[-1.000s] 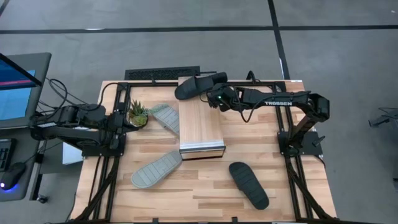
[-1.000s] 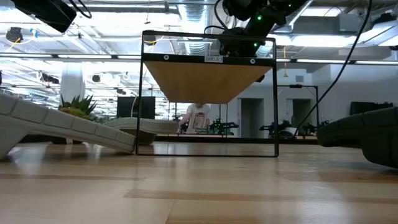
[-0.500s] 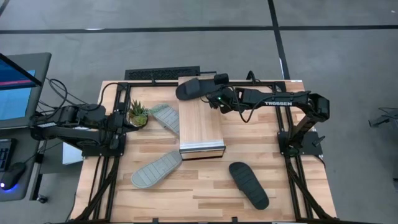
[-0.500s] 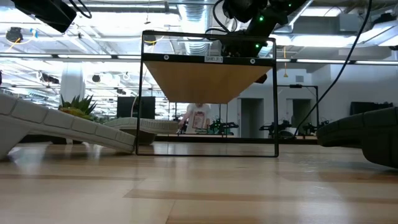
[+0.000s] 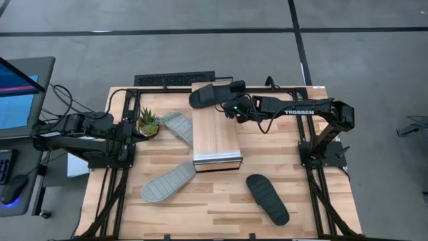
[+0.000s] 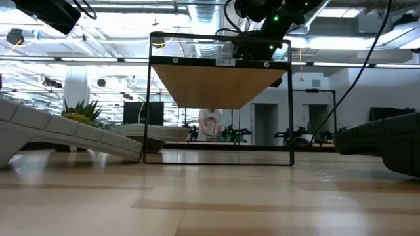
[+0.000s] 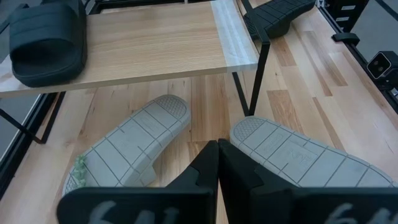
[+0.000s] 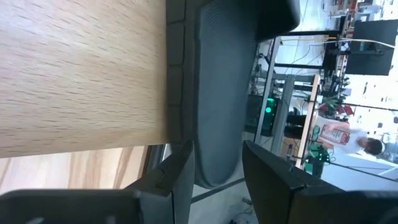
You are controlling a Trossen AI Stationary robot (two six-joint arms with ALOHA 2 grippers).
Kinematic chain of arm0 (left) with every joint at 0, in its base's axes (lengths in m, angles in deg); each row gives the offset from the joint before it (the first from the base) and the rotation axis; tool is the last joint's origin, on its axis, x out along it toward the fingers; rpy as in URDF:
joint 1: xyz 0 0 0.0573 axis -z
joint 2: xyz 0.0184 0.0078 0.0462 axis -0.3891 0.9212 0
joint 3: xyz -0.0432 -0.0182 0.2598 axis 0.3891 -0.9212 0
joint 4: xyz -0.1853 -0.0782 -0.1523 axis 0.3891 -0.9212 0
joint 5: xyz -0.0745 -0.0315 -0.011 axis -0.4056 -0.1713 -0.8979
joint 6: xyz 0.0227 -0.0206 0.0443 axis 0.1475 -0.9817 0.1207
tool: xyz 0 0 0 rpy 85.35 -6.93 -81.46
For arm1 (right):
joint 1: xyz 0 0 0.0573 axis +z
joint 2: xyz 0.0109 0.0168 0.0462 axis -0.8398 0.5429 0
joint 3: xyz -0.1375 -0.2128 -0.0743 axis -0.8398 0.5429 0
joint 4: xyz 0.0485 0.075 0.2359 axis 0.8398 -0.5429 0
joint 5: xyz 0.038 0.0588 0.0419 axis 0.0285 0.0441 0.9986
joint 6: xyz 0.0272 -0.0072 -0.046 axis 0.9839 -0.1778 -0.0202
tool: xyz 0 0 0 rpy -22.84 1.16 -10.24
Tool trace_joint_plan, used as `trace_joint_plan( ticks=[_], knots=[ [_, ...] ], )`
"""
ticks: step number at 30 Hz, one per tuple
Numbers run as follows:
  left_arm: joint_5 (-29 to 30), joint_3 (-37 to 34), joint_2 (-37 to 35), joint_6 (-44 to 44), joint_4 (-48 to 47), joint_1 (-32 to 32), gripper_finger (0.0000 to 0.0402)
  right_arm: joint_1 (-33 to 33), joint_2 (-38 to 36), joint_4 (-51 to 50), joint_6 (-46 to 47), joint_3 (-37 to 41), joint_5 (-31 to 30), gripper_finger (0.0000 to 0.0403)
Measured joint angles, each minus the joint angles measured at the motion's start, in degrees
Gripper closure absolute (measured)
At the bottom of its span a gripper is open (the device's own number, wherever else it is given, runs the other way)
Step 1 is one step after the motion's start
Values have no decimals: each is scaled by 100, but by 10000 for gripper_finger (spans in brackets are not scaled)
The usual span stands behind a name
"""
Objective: Pick and place slides into the shelf
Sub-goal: Put the top black slide on the shelf
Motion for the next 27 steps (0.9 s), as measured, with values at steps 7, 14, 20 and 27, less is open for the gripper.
trace_joint_plan(
  ticks=[7, 14, 20, 27],
  knots=[
    [-2, 0, 0, 0, -2, -2, 401, -2, 0, 2, 96, 0, 0, 276],
    [-1, 0, -1, 0, -2, 0, 401, -2, 0, 4, 239, 0, -309, 276],
    [-1, 0, -1, -1, -2, 0, 401, 60, 0, 30, 245, 0, -659, 277],
    [-1, 0, 0, 0, -1, -1, 401, 230, -68, 44, 786, -495, -734, 347]
  ],
)
